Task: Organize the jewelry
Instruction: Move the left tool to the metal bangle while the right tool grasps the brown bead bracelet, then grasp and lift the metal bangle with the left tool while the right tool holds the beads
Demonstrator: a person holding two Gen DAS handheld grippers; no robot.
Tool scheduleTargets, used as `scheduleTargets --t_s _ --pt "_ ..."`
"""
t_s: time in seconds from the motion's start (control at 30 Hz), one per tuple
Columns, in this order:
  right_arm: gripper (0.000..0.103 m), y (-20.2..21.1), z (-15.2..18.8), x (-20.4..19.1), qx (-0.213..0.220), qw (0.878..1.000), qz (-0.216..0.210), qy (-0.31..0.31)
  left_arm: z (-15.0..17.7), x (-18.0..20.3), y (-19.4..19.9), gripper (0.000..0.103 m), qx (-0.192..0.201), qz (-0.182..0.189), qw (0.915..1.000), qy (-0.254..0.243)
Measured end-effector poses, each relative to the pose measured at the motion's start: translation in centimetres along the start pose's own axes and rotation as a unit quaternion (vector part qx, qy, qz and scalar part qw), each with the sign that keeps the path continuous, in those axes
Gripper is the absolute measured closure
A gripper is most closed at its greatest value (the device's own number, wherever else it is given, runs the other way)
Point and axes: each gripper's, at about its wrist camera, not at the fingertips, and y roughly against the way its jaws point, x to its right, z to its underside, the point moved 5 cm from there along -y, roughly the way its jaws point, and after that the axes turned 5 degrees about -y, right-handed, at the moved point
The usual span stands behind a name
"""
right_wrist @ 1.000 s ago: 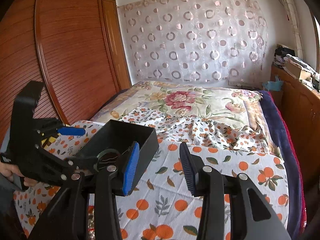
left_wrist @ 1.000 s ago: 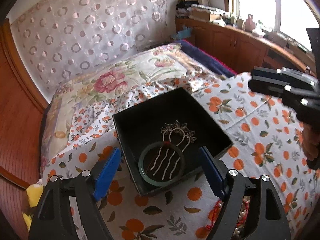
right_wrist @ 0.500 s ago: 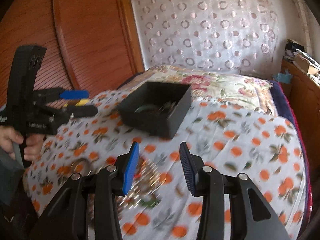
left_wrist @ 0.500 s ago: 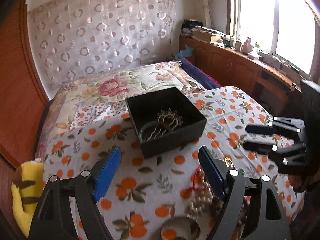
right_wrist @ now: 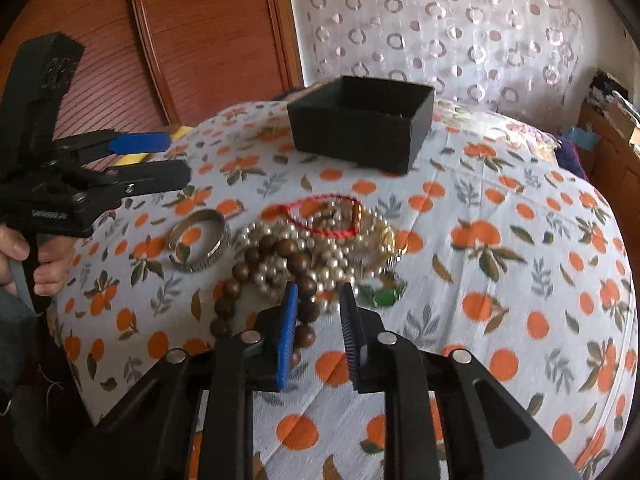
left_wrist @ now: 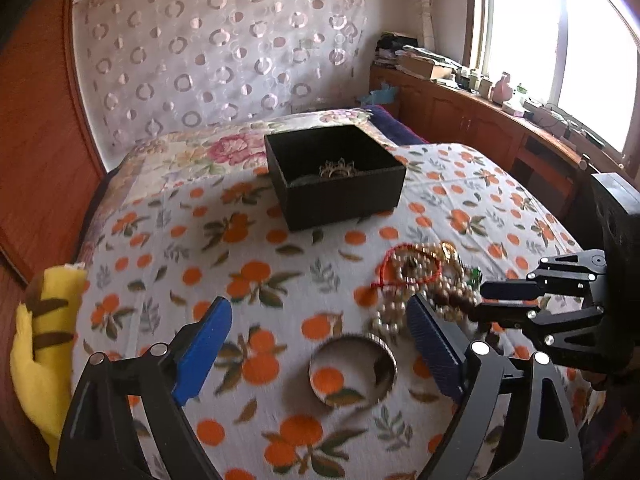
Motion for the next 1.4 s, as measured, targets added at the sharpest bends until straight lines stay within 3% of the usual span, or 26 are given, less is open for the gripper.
scheduleTargets --t_s 0.33,0.43,0.67,0.97,1.4 --pt "0.079 -0.5 0.8 -0.1 -0.021 1.000 -0.001 -0.020 1.9 0.6 0.2 0.012 -0.011 -0.001 0.9999 0.007" --pt "0.088 -0.6 0.8 -0.4 -0.018 1.000 -0.007 -0.013 2.2 0.7 0.2 0.012 -0.013 -0.003 0.9999 0.009" --pt "0.088 1.3 0.0 -0.8 0.022 1.000 -0.007 -0.003 2.4 0.6 -0.1 0.012 -0.013 -0.009 0.9998 0.014" --pt "0.088 5.6 -2.5 -2.1 0.083 0.996 -0.017 0.015 3.2 1.3 -2.2 0.012 -0.045 0.009 0.9989 0.008" --pt "0.088 7.1 -3.2 -2.6 0.099 0.995 -0.015 0.022 3.5 2.4 -3.3 0.012 -0.063 0.028 0.9976 -0.009"
